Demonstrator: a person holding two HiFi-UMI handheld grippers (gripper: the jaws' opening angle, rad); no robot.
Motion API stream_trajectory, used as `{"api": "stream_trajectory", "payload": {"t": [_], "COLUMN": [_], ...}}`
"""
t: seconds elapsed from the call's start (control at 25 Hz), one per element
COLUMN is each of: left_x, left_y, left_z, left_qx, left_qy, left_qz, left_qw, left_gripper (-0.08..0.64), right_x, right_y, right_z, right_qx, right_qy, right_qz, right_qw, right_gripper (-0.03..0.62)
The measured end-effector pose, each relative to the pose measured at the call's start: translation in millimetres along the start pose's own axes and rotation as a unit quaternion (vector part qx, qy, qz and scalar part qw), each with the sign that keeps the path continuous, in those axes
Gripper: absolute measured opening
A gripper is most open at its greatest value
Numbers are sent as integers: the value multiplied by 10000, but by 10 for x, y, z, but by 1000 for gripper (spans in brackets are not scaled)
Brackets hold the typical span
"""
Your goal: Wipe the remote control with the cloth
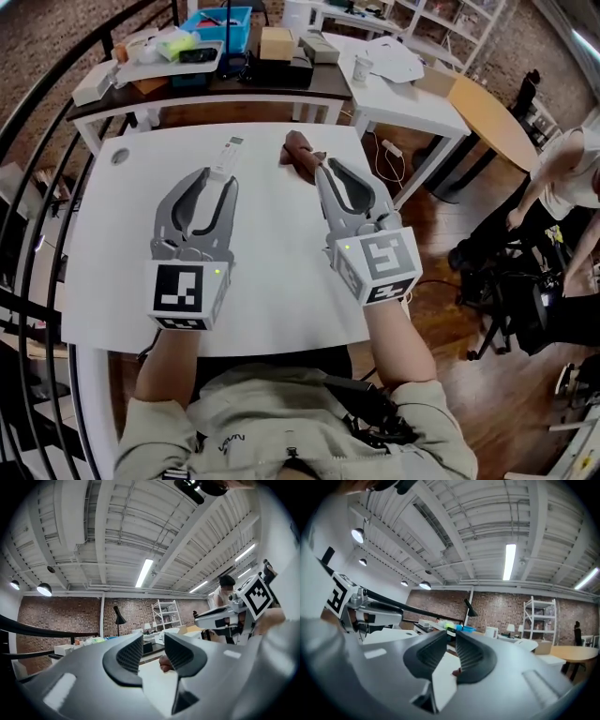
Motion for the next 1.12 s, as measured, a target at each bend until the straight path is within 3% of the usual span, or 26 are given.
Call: {"api": "stream_trajectory", "payload": {"t": [0.12, 0.28, 0.44, 0.92, 1.12], "left_x": [134, 280, 440, 870, 1035], "left_y": [-63, -186, -269, -525, -694], "left_z": [-68, -210, -286, -208, -66], "left_qx": [11, 391, 463, 401, 542], "left_qy": [-166, -338, -414, -263, -83], "left_qz": [-54, -162, -169, -159, -16], "left_qw": [9998, 9985, 9979, 9987, 9985], "left_gripper": [135, 102, 80, 43, 17], "right_x": [157, 315, 443, 873, 1012], "right_y": [44, 131, 247, 609, 690], "right_z": [-22, -113, -128, 66, 212], "right_qx": [52, 134, 74, -202, -269], "right_qy": [-22, -232, -380, -331, -154], "right_qz": [65, 92, -12, -116, -254], "right_qw": [10000, 9996, 9992, 9992, 9992], "right_gripper": [42, 26, 14, 3, 3]}}
Point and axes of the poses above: the fingertips, and each gripper's own axes: x backward along the fingers, y to its left, z out of its underside, the point moved 5 cm from there along x, backward along the fingers, and after that the axes turned 11 degrees about -x, right-handed, at the moved point
